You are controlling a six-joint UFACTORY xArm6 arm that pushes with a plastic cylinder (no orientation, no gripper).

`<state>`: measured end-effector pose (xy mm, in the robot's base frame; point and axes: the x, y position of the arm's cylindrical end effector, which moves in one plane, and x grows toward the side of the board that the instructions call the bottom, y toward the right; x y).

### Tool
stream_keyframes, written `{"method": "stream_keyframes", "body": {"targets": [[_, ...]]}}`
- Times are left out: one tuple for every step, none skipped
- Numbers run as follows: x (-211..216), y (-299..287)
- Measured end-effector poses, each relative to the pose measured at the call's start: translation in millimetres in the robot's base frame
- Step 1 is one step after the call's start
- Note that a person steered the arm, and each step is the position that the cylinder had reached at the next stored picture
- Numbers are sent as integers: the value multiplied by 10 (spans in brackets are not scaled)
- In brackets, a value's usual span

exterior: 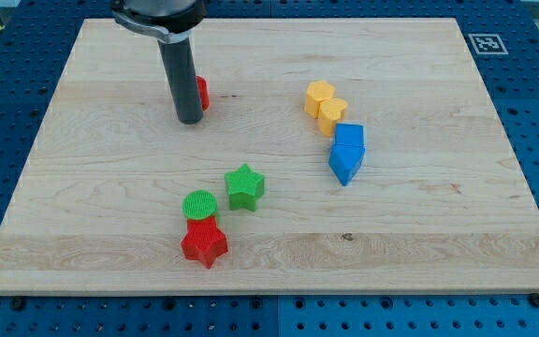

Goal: Push the red circle towards the center

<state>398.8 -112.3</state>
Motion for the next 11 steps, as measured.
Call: {"method": "stream_keyframes", "body": {"targets": [[0, -642], [-204, -841], [-508, -745], [-498, -571], [-303, -284], [-71, 6], [62, 327], [62, 124], [62, -463], [-8, -530], [-107, -386]]}}
